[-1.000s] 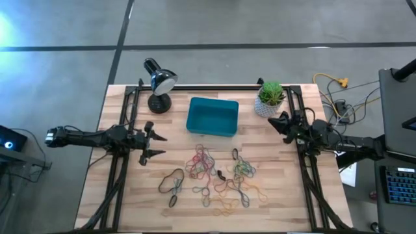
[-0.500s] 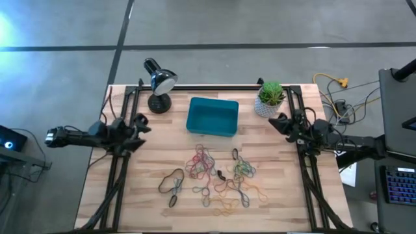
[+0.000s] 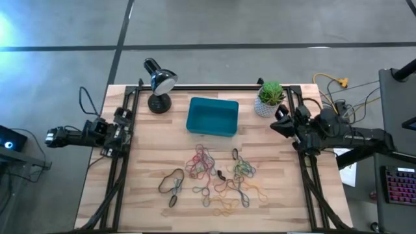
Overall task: Pick and place rubber bands into bin
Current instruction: Put the black rubber band into the blue bin
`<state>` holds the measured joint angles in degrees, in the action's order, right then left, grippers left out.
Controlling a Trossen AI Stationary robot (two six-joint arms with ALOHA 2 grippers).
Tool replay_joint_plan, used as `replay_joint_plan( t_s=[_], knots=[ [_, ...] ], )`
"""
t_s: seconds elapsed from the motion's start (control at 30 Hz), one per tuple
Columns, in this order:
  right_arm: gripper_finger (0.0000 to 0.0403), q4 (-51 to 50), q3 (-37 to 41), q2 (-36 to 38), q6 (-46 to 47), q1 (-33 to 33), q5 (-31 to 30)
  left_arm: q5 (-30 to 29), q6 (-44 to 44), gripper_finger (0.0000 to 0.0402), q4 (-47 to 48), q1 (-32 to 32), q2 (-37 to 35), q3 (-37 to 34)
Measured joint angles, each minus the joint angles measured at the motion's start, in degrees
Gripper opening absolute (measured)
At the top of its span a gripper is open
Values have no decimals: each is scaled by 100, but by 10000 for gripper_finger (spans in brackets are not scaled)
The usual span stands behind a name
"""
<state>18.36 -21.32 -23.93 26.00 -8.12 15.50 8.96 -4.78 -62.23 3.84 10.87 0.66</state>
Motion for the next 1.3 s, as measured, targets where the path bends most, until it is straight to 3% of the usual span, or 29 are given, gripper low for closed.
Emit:
replay_joint_plan(
  t_s=[0.23, 0.5, 0.77, 0.97, 1.03, 1.3],
  knots=[
    [8, -1672, -1324, -586, -1134, -2, 89, 0, 355, 224, -15, 0, 189, 121],
    [8, -1957, -2174, -1423, -1439, -2, 18, 1, 953, 224, -37, 0, 511, 125],
    [8, -1948, -2803, -2262, -1694, -2, -1316, 23, -1020, 224, -46, 0, 685, 134],
    [8, -2181, -3344, -2934, -1851, -21, -1419, 100, -1284, 224, -4, 0, 722, 136],
    [9, -2526, -3564, -3165, -1858, -55, -1418, -131, -1289, 224, 31, 0, 757, 136],
    [8, -4381, -4553, -4049, -2250, -59, -1053, -2151, -970, 218, 272, -2, 1101, 136]
  ],
)
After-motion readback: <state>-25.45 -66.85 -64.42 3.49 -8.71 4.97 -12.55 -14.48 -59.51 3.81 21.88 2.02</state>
